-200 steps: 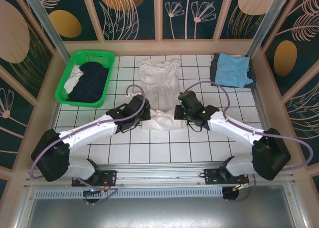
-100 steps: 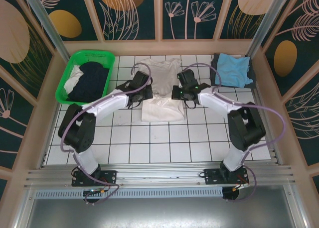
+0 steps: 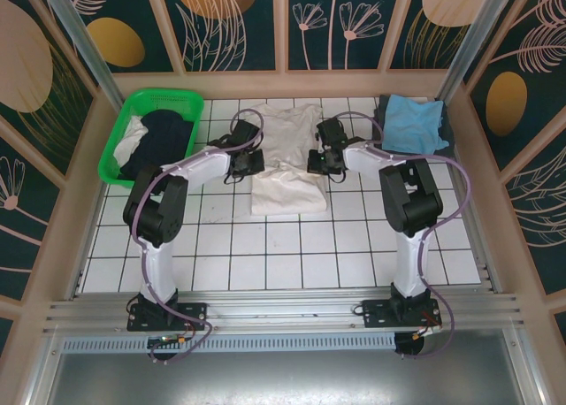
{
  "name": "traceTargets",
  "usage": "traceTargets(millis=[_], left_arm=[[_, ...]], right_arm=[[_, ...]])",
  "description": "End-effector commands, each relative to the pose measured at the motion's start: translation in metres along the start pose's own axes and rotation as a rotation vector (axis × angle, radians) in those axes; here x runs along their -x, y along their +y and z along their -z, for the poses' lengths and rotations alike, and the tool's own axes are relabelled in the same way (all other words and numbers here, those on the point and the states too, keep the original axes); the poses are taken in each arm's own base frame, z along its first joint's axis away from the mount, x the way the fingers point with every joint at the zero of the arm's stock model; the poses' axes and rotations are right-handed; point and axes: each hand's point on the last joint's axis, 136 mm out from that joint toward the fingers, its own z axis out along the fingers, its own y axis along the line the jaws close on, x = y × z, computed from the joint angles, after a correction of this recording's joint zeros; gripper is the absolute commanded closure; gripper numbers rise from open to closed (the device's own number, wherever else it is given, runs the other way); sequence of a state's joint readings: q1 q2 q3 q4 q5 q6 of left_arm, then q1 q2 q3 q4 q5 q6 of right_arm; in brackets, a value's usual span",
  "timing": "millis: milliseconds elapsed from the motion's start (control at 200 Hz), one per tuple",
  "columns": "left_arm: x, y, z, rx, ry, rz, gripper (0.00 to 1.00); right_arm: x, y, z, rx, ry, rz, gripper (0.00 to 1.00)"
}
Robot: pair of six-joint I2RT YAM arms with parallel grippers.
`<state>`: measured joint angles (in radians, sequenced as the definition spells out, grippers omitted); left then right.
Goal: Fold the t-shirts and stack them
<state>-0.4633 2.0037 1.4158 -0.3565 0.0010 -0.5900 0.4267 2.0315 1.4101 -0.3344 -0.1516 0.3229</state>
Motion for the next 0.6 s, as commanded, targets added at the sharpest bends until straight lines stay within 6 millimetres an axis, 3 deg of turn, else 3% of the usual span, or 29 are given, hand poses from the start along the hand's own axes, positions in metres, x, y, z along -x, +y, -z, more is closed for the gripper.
traceTargets(millis=[0,115,205,265,290,400,475,595], left_arm=[[-0.002,-0.001,0.002,-0.014,0.037,-0.021,1.0],[-0.001,-0.015,0.031,-0.108,0.012,-0.01,1.0],[-0.014,-0.021,0.056,-0.177,0.006,0.001,1.0],[-0.029,-0.02,0.069,-0.192,0.012,0.004,1.0],[-0.031,-0.023,0.083,-0.211,-0.006,0.002,1.0],[-0.06,-0.025,0.114,-0.254,-0.016,-0.011,1.0],[-0.08,-0.032,0.132,-0.302,-0.01,-0.014,1.0],[-0.12,-0.025,0.144,-0.307,0.038,-0.002,1.0]], right_arm=[[0.007,0.009,0.01,0.028,0.0,0.014,1.0],[0.005,0.027,0.039,0.081,-0.036,0.014,1.0],[-0.009,0.048,0.065,0.11,-0.062,0.048,1.0],[-0.026,0.058,0.078,0.109,-0.063,0.069,1.0],[-0.032,0.059,0.083,0.113,-0.058,0.066,1.0],[-0.077,0.087,0.108,0.15,-0.043,0.121,1.0],[-0.102,0.093,0.122,0.171,-0.034,0.127,1.0],[-0.132,0.09,0.145,0.181,-0.026,0.129,1.0]])
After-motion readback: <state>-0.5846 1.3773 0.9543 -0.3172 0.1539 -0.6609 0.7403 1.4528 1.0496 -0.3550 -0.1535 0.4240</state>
